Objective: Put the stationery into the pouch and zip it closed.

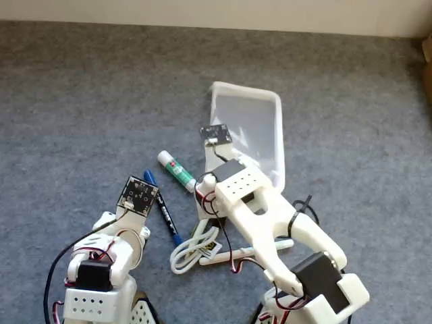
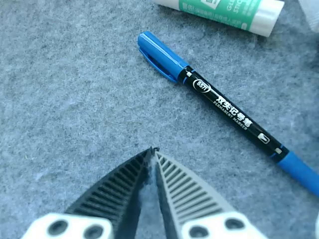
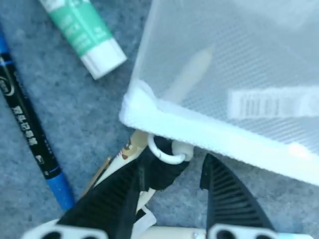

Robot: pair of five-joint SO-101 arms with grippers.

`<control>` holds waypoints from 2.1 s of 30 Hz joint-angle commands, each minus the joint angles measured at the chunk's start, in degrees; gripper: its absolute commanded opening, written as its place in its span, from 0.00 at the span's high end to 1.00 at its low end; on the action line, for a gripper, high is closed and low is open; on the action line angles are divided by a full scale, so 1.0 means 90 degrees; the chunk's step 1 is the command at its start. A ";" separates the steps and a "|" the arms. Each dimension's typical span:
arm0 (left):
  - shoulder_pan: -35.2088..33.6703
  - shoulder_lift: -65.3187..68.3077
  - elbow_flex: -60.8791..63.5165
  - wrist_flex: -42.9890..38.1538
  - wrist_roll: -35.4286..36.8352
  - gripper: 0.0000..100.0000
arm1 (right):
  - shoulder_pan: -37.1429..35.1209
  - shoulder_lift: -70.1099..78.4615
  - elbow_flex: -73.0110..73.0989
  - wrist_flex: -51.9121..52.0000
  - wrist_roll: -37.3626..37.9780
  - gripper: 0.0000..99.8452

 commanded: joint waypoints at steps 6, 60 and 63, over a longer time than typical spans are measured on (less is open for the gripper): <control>-0.0034 -0.0093 0.0122 0.0020 -0.0029 0.99 | -0.0083 -0.0366 0.0650 -0.0689 -0.0068 0.83; -0.0034 -0.0093 0.0122 0.0020 -0.0029 0.99 | 0.0337 -0.0601 -0.1958 0.2085 0.2247 0.99; -0.0034 -0.0093 0.0122 0.0020 -0.0029 0.99 | 0.0327 -0.0698 -0.2554 0.2554 0.2247 0.99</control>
